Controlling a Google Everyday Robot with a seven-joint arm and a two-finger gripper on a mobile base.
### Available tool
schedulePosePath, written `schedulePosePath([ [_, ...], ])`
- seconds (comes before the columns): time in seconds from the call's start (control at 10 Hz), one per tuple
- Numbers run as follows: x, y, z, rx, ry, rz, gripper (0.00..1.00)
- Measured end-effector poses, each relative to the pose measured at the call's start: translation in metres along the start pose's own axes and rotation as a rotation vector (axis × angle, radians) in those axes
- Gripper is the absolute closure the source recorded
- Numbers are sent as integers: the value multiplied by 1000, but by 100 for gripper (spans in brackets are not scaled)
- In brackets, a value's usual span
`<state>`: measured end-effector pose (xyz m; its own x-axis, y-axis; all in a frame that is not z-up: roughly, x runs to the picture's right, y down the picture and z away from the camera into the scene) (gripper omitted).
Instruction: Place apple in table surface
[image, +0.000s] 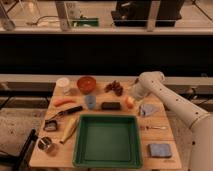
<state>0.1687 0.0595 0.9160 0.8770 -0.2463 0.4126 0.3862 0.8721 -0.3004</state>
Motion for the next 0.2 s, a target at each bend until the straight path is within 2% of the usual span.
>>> schedulePosePath([
  [0.1, 0, -2, -6, 11, 5, 1, 20],
  [0.2, -1, -6, -22, 33, 18, 2, 20],
])
